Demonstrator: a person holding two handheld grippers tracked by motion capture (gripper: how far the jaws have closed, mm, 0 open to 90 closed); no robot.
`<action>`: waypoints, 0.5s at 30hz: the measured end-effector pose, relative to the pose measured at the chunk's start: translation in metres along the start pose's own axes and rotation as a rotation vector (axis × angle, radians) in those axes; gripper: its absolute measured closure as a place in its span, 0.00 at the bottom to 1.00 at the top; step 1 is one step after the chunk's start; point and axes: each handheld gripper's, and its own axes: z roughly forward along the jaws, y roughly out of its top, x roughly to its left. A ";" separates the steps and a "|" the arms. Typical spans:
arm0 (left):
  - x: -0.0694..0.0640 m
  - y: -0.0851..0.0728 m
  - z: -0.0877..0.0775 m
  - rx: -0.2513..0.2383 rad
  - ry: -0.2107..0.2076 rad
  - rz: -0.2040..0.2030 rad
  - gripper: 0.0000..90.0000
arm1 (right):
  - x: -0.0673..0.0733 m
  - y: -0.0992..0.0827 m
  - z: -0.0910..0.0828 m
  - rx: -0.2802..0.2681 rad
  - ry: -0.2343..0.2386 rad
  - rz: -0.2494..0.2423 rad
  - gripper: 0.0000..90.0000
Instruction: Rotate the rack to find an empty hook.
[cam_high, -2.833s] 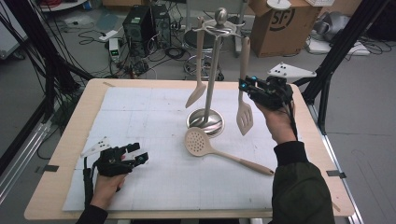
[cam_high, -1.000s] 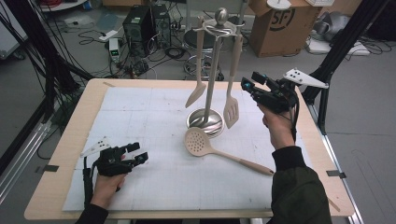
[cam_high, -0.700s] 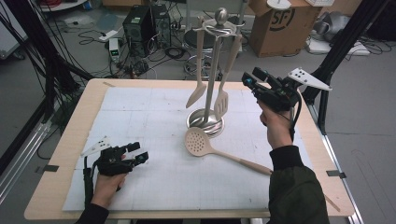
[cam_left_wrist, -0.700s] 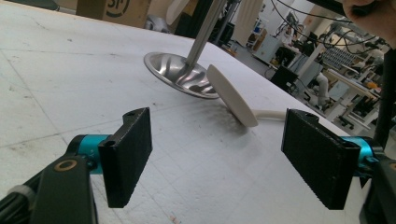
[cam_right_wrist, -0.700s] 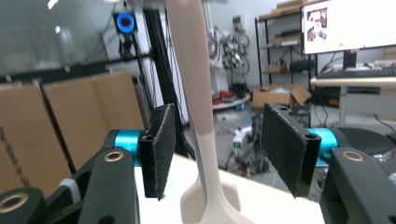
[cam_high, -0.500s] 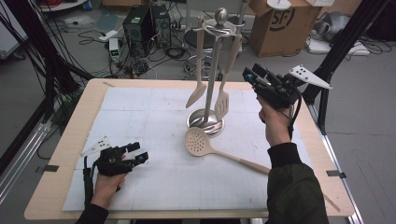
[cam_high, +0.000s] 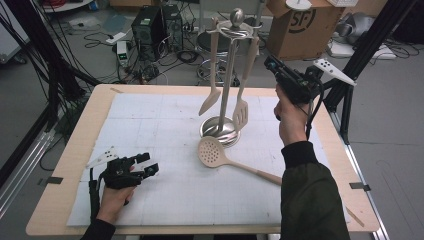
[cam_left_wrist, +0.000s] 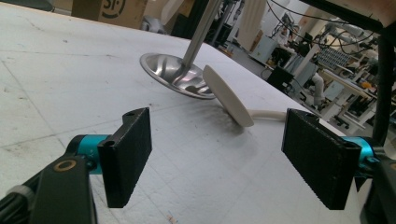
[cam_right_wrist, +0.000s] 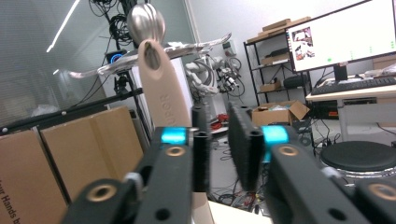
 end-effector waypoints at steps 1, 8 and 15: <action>0.000 0.000 0.000 0.000 0.000 0.000 0.28 | 0.000 0.001 0.001 -0.005 -0.004 0.006 0.95; 0.000 0.000 -0.001 -0.007 -0.001 0.003 0.27 | 0.000 0.011 0.010 -0.030 -0.008 0.017 0.99; -0.001 -0.001 -0.001 -0.008 0.005 0.005 0.27 | 0.002 0.019 0.022 -0.036 -0.003 0.024 0.99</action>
